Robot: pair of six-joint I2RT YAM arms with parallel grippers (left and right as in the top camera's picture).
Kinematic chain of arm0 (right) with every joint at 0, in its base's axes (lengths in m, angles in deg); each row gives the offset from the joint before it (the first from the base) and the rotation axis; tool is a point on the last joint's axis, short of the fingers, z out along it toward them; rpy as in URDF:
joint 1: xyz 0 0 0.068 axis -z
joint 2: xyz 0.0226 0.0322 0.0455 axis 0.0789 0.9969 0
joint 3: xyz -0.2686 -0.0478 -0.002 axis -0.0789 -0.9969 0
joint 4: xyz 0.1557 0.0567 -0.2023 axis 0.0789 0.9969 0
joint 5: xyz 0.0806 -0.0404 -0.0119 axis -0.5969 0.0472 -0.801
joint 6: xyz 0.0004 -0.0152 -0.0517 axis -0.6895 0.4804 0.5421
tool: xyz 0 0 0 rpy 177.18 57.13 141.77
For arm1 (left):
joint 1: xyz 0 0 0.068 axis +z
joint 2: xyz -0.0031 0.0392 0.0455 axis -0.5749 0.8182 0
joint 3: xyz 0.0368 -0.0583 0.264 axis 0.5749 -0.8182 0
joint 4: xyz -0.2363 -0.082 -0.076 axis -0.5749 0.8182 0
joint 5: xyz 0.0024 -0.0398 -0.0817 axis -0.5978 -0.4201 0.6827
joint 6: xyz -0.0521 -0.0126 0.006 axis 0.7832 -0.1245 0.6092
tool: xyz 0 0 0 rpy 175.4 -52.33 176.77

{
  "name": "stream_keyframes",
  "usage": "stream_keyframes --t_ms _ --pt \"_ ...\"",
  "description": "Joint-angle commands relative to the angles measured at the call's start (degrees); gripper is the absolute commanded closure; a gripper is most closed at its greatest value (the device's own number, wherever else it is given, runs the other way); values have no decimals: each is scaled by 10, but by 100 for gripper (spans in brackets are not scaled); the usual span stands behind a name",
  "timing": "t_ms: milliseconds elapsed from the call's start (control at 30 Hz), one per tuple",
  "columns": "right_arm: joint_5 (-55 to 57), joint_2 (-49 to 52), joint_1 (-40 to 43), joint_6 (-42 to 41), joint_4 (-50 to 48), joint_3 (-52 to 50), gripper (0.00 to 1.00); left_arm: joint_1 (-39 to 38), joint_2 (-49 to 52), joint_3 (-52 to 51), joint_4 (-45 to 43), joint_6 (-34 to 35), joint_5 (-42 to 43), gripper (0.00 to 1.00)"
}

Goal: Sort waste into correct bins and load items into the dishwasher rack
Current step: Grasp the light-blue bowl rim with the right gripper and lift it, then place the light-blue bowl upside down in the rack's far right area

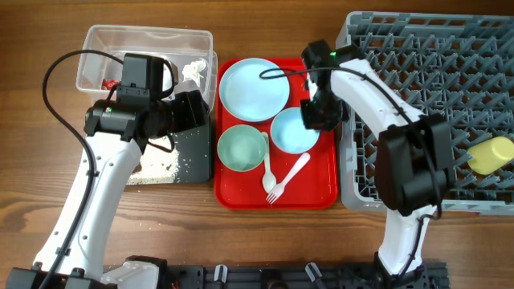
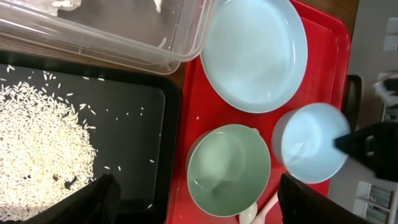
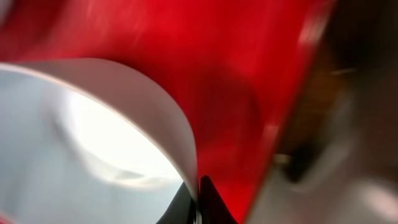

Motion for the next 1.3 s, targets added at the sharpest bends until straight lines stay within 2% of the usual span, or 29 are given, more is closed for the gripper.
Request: stream_keyframes --t_ms 0,200,433,600,900,1167,1267 --pt "88 -95 30 -13 -8 61 96 1 -1 0 0 -3 -5 18" --pt "148 -219 97 55 -99 78 96 1 -1 0 0 -3 -5 17" --pt "252 -254 188 133 -185 78 96 1 -1 0 -8 -3 -5 17" --pt "357 -237 240 135 -202 77 96 1 -1 0 -9 -3 -5 16" --pt "582 -184 274 108 -264 76 96 1 -1 0 -9 -3 -5 16" --pt "754 -82 300 179 -343 76 96 1 -1 0 -8 -3 -5 16" --pt "781 -50 315 198 -359 76 96 1 -1 0 -8 -3 -5 16"
